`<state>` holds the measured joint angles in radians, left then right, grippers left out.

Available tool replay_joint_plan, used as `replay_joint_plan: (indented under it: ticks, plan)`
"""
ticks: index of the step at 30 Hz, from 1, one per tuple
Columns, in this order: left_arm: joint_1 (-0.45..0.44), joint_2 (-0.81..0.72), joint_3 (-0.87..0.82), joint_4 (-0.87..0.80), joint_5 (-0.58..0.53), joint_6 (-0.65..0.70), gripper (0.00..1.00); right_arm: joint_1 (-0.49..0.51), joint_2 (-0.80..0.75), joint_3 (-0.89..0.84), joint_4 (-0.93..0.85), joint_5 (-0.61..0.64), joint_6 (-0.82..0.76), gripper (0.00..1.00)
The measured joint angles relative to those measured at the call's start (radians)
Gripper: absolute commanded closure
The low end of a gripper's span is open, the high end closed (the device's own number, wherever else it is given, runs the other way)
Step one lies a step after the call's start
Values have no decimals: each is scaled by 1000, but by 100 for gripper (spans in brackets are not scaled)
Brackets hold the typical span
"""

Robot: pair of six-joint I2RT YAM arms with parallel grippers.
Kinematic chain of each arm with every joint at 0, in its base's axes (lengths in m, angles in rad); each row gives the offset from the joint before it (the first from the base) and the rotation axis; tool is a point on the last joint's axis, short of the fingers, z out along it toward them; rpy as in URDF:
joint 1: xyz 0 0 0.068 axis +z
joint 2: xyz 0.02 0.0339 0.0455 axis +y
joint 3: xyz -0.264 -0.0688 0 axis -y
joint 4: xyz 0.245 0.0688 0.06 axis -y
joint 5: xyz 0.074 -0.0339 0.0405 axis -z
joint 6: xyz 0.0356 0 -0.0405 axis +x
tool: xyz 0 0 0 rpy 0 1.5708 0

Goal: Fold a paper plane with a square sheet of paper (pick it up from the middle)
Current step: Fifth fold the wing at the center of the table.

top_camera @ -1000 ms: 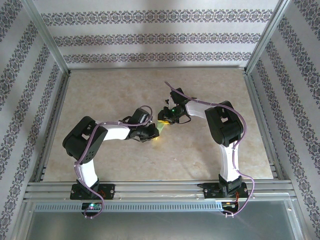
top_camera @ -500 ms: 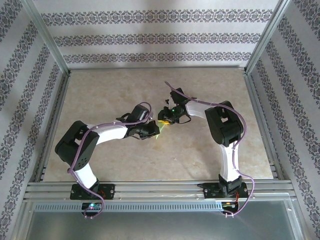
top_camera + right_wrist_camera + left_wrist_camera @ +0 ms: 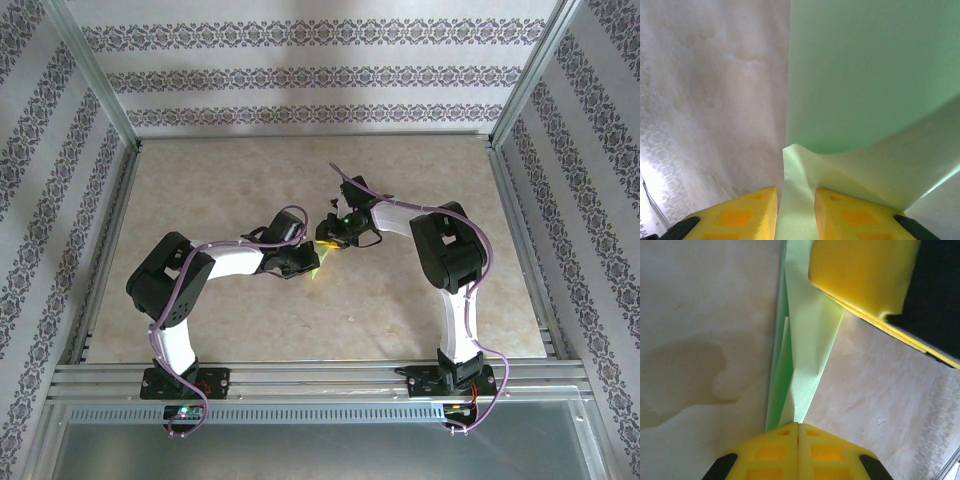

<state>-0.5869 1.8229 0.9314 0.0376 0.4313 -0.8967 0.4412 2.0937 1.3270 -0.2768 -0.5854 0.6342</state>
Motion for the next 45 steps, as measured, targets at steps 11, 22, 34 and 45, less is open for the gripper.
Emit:
replay_joint_plan:
  ticks: [11,22,34,45]
  plan:
    - [2,1,-19,3,-10,0,100,-8,-23,6,-2,-10,-11,67]
    - [4,2,-21,5,-10,0,100,-11,-215,-99,83,-4,-16,79]
    - [5,2,-33,26,-10,0,100,40,-209,-178,79,30,-4,94]
    - [5,2,-33,26,-10,0,100,53,-119,-175,87,27,-5,97]
